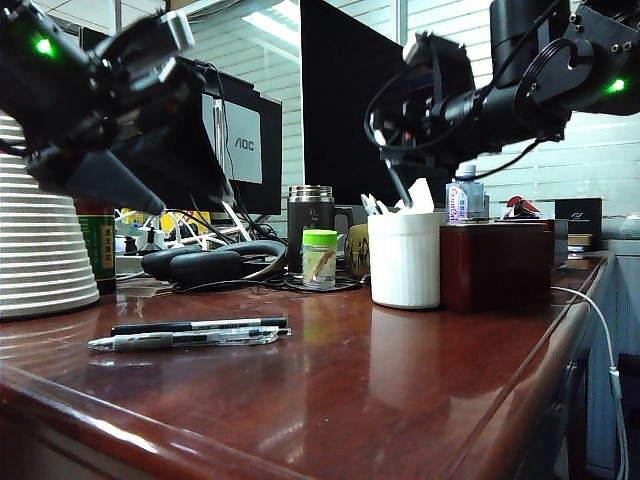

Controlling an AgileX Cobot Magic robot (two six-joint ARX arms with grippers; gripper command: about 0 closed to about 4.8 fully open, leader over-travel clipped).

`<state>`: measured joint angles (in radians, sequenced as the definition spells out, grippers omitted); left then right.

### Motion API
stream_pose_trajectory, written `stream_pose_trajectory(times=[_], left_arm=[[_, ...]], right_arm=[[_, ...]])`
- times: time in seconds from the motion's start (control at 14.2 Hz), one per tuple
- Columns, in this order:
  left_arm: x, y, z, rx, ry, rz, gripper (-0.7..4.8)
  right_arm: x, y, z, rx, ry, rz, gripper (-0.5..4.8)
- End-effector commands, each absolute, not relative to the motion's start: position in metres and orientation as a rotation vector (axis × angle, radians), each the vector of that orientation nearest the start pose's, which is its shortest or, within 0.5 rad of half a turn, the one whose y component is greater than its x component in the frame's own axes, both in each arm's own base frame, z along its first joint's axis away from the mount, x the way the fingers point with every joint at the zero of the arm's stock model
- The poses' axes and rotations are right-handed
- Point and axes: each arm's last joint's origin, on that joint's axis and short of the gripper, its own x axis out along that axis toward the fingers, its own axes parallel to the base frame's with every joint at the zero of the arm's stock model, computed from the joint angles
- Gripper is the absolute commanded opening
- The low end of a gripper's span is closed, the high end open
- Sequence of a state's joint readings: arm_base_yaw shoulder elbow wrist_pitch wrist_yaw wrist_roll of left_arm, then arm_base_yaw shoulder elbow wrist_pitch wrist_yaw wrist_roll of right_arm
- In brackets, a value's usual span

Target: Pick up all the pens on the desk and put them into the pen holder one by one.

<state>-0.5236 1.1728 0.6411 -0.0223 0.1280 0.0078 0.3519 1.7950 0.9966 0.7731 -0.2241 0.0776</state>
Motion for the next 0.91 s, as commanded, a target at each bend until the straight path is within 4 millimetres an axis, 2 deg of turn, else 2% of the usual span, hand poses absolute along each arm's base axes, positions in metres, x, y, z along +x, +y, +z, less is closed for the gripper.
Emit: stream_pose_trajectory(times=[0.07, 0.14, 0.42, 0.7, 0.91], left_arm=[[0.208, -0.125, 0.222, 0.121, 0.556, -0.644, 4.79], [0.209, -0.125, 0.223, 0.120, 0.550, -0.646, 4.79], [0.209, -0.125, 0.223, 0.120, 0.548, -0.645, 4.79], [0.209, -0.125, 0.223, 0.120, 0.548, -0.645, 4.79], [0.209, -0.125, 0.223, 0.120, 0.548, -0.645, 4.79]], right_arm=[[0.362, 0.141, 0.229, 0.076, 0.023, 0.583, 0.57], [0.362, 0.141, 0.229, 0.076, 0.025, 0.584, 1.81], [0.360, 0.146, 0.228, 0.076, 0.045, 0.681, 1.80], [0.360, 0.143, 0.215, 0.058, 0.181, 0.627, 1.80], [0.360, 0.142, 0.212, 0.018, 0.193, 0.600, 1.80]])
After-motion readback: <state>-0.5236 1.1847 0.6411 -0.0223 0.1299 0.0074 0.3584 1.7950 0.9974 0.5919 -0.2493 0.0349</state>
